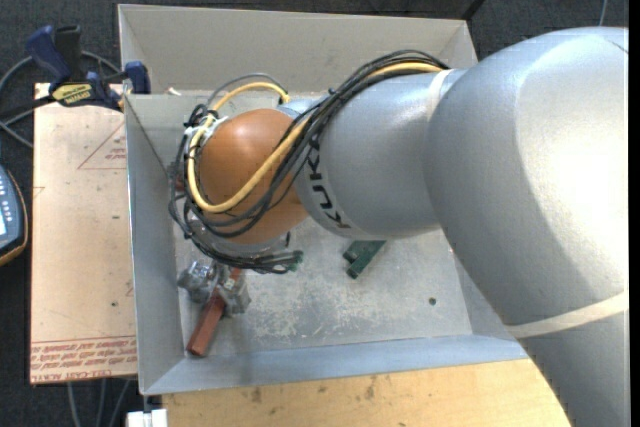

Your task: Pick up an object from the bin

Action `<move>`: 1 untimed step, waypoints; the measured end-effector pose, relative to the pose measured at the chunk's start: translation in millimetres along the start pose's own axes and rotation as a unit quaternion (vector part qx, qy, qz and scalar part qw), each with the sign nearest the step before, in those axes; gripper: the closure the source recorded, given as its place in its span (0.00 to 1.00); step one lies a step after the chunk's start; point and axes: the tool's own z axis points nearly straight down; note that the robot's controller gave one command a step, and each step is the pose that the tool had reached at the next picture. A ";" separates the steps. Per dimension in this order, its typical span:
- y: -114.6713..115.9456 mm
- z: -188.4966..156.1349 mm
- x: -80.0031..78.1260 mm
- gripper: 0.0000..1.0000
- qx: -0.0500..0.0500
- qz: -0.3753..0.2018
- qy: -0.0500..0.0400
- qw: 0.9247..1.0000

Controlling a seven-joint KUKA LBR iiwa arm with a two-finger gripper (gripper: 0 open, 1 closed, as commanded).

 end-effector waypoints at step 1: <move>-0.8 -70.7 -2.2 1.00 0.003 0.001 -0.004 1.000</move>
Offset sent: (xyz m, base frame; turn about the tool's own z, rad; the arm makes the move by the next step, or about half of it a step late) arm 0.0001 -0.0001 0.0663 0.0000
